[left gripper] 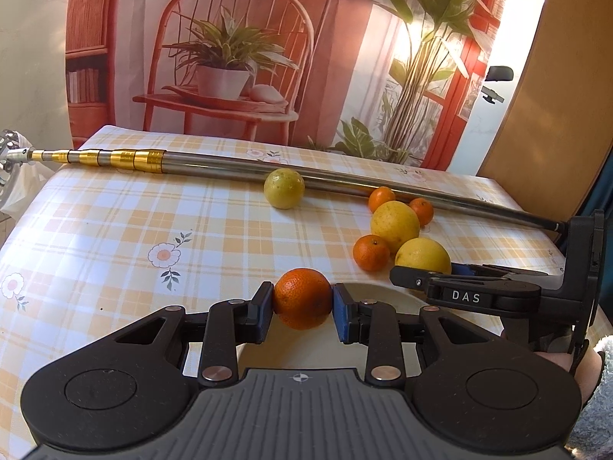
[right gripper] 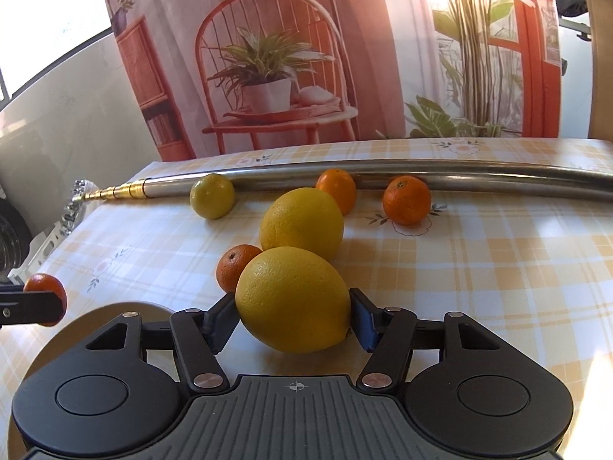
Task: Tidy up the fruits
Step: 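Carry the lemon and mandarin over the white plate with both grippers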
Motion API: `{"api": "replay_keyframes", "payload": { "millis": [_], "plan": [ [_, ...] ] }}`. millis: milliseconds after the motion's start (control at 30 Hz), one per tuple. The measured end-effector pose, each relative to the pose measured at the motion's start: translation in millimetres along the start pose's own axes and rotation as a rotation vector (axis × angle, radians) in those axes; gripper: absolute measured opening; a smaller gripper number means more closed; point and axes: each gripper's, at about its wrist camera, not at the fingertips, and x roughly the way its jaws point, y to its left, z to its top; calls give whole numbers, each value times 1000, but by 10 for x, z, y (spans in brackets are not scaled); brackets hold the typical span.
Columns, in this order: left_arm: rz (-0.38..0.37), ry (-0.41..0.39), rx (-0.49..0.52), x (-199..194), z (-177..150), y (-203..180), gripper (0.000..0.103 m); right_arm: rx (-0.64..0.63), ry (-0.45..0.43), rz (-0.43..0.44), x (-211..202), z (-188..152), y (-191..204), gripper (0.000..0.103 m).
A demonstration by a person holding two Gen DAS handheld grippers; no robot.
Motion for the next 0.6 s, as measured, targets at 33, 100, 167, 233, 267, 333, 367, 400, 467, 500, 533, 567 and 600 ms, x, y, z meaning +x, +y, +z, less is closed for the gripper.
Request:
{"api": "replay_keyframes", "payload": {
  "millis": [33,100,167,233,267,333,367,400,467,500,533,567,600],
  "plan": [
    [-1,5,3,5,-6,-5,34,10,-5,5,-4,0,-22,58],
    [-1,13,8,17,-17,-9,34,28,-14,15,-17,-11,-50,58],
    [-3,20,14,33,-30,-19,34,35,-24,25,-28,-28,-73,57],
    [-3,24,20,44,-38,-26,34,46,-39,40,-51,-52,-109,57],
    [-3,27,24,55,-40,-38,34,48,-46,45,-67,-68,-119,56],
    [-2,29,30,61,-50,-53,34,39,-55,47,-89,-93,-131,56],
    [-2,29,33,64,-58,-59,34,41,-54,50,-90,-93,-140,56],
    [-2,31,35,70,-63,-65,34,42,-54,51,-87,-91,-145,56],
    [-1,36,37,80,-77,-76,34,41,-53,50,-85,-89,-143,57],
    [-2,40,38,85,-86,-84,34,43,-53,51,-84,-89,-136,57],
    [-5,45,40,95,-91,-90,34,46,-53,53,-84,-87,-140,57],
    [-9,49,42,99,-99,-97,34,48,-54,55,-84,-87,-140,57],
    [-12,51,43,100,-107,-103,34,48,-54,55,-83,-87,-141,57]
  ]
}}
